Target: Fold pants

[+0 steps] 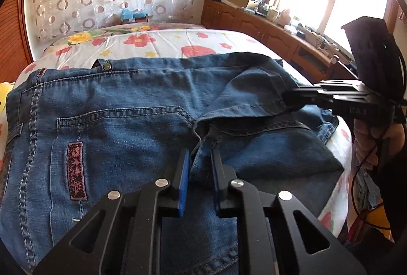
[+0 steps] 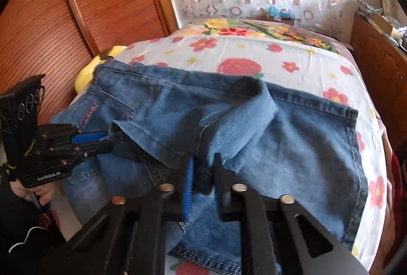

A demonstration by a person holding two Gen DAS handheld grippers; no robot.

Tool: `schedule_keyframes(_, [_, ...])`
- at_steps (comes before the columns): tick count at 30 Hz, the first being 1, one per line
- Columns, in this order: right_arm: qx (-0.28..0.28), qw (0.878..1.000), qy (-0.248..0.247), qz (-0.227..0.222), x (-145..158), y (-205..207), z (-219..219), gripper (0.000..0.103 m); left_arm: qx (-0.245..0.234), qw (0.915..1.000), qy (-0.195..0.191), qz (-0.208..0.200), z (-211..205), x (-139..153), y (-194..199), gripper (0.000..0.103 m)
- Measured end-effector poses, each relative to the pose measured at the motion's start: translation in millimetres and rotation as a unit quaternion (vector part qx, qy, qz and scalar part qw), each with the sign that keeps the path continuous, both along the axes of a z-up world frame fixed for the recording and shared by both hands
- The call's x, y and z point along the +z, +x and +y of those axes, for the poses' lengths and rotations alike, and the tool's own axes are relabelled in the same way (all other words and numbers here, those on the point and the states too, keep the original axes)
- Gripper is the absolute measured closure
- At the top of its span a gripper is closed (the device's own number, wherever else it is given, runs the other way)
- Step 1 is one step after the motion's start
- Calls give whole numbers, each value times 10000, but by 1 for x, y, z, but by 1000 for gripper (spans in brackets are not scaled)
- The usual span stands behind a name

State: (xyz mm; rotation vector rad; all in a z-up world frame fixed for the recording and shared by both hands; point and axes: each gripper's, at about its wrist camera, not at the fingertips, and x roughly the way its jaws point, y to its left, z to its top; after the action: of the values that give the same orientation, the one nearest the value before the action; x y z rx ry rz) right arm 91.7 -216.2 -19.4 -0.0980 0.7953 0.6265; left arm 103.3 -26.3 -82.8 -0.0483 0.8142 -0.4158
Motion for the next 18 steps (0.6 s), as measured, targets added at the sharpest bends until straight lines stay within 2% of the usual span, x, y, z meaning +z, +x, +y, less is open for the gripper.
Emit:
schedule_keyframes(4, [57,9996,155,-248,15,3,-4,97,-14,9996,-87,-284,3,19,-12,92])
schedule_keyframes(9, [227,9967,336,-698,55,0,4,97,125,9967,-318,-738,25,56,-33,93])
schedule_keyframes(14, [322,9908,362,-1260,95,-14,26,97,423,9931,-314,-1044,55,82,-52,93])
schedule_keyframes(18, [588,9869,487,-1423,110,-23,49,97,608,9903,-318,-1209,76,93,-64,93])
